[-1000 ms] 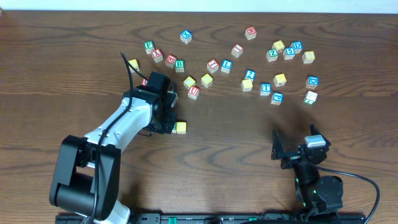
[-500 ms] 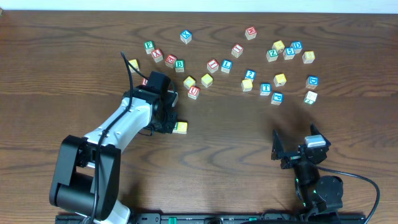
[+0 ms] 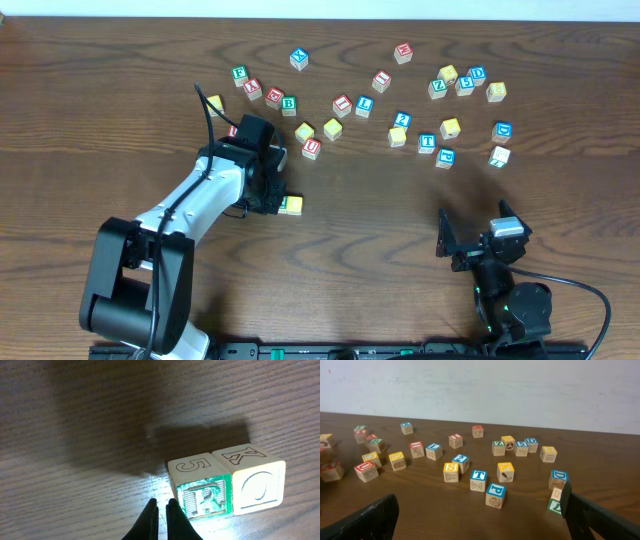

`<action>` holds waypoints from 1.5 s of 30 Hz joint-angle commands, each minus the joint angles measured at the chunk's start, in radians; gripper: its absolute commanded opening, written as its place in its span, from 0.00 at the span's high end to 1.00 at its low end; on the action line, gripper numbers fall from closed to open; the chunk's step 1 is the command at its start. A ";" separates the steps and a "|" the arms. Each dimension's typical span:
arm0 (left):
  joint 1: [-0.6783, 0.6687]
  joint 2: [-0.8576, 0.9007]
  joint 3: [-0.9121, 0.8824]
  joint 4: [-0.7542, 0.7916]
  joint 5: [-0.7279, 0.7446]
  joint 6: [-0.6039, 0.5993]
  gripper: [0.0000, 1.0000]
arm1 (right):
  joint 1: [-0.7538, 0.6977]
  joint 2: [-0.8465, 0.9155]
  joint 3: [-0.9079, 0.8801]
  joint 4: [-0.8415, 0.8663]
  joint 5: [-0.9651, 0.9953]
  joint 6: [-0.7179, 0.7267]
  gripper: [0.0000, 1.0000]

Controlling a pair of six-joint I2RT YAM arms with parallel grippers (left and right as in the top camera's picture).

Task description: Spell out ROBOT

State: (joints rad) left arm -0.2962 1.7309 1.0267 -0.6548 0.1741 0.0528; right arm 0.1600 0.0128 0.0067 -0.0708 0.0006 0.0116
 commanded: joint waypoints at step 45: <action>0.071 -0.011 0.502 -0.215 0.066 -0.024 0.33 | -0.009 -0.002 -0.002 -0.005 0.008 0.010 0.01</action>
State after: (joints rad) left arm -0.2253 1.7302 1.5055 -0.8845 0.1932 0.0269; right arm 0.1600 0.0128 0.0067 -0.0708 0.0006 0.0116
